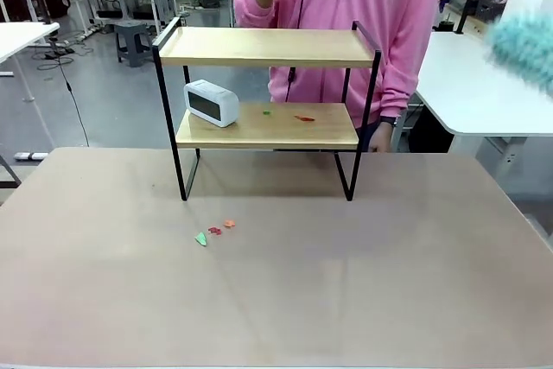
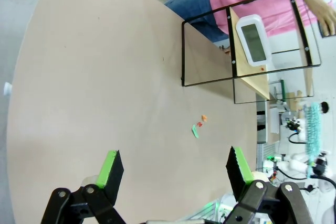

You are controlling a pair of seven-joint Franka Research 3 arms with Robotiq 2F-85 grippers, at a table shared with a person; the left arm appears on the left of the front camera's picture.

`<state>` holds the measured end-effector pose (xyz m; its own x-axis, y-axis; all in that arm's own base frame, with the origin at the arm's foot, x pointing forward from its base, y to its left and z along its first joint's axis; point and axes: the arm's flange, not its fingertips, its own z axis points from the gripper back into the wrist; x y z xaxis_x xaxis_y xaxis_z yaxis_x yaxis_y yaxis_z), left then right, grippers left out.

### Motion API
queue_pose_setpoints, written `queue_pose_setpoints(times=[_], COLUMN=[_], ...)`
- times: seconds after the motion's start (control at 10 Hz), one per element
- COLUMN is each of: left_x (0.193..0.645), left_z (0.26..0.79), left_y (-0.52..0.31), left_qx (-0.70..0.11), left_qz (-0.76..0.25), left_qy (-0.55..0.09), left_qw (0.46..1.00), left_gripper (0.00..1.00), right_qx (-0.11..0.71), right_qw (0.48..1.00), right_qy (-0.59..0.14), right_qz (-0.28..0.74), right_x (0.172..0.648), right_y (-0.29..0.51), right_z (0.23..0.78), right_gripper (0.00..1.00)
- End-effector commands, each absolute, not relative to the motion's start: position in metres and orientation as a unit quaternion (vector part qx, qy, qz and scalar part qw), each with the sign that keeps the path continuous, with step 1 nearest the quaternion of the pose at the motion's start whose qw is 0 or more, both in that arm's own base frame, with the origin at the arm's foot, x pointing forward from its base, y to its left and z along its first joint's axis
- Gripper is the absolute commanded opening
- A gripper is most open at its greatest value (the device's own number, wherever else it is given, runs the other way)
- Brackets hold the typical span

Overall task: Clean the shelf.
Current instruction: Clean the specific tier of the Shelf with the Duster once objects are removed.

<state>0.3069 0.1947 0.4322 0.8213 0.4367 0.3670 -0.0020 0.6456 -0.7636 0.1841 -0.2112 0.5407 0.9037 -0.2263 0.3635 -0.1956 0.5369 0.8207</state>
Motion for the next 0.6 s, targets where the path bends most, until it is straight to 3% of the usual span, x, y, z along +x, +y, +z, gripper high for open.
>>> queue_pose_setpoints(times=[0.0, 0.1, 0.2, 0.5], left_x=[0.306, 0.306, 0.306, 0.306], left_z=[0.431, 0.431, 0.431, 0.431], left_y=[0.194, 0.194, 0.194, 0.194], left_qx=[-0.405, -0.405, -0.405, -0.405], left_qz=[0.117, 0.117, 0.117, 0.117], left_qy=[-0.279, -0.279, -0.279, -0.279], left_qw=[0.863, 0.863, 0.863, 0.863], left_gripper=[1.00, 1.00, 1.00, 1.00], right_qx=[0.483, 0.460, 0.482, 0.482], right_qw=[0.868, 0.881, 0.861, 0.861], right_qy=[-0.088, -0.064, -0.154, -0.154], right_qz=[-0.074, -0.090, -0.044, -0.044], right_x=[0.218, 0.232, 0.195, 0.195], right_y=[-0.194, -0.187, -0.207, -0.207], right_z=[0.509, 0.502, 0.509, 0.509], right_gripper=[0.12, 0.12, 0.12, 0.12])
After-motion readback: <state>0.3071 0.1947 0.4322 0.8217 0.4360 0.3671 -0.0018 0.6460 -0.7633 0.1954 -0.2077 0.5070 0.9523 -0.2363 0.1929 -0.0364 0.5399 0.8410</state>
